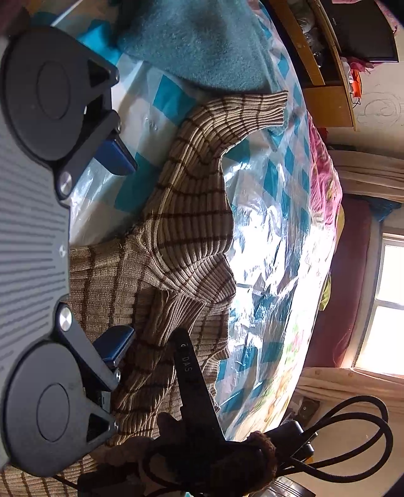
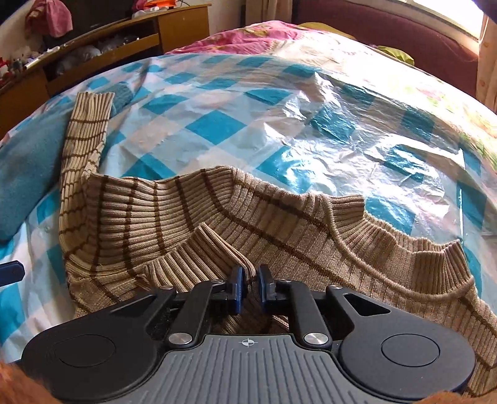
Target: Fold small clothes
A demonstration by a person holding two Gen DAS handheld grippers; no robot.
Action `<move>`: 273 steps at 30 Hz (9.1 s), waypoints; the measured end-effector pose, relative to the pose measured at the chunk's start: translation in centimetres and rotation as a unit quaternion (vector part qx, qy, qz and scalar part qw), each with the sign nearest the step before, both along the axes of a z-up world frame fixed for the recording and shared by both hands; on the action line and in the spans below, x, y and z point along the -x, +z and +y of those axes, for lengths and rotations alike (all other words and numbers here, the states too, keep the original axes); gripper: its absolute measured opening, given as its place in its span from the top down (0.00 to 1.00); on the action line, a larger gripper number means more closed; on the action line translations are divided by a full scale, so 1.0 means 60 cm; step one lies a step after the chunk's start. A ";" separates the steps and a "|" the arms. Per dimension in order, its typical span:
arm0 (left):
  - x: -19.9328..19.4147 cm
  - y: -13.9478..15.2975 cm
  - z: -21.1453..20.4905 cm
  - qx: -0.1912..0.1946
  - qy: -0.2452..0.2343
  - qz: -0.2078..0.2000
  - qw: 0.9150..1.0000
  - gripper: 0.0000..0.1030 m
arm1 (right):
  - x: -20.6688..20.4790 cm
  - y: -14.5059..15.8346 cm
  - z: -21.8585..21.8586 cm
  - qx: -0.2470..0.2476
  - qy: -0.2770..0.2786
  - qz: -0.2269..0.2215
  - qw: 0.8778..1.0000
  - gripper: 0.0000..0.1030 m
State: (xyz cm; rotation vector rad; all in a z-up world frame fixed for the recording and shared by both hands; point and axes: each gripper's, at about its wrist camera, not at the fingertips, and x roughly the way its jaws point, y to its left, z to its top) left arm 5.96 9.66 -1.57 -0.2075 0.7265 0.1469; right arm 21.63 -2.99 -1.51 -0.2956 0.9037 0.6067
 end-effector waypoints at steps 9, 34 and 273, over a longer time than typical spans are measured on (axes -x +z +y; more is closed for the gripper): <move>-0.001 -0.004 -0.020 -0.030 -0.013 -0.007 0.999 0.00 | 0.064 0.054 -0.162 -0.074 -0.117 -0.029 0.990 0.84; -0.121 -0.046 -0.085 -0.185 -0.002 0.039 0.982 0.06 | 0.136 -0.015 -0.349 -0.121 -0.255 -0.045 0.958 0.79; 0.181 0.034 -0.092 -0.118 -0.526 0.270 0.798 0.46 | 0.430 -0.010 -0.247 0.158 0.141 0.232 0.949 0.88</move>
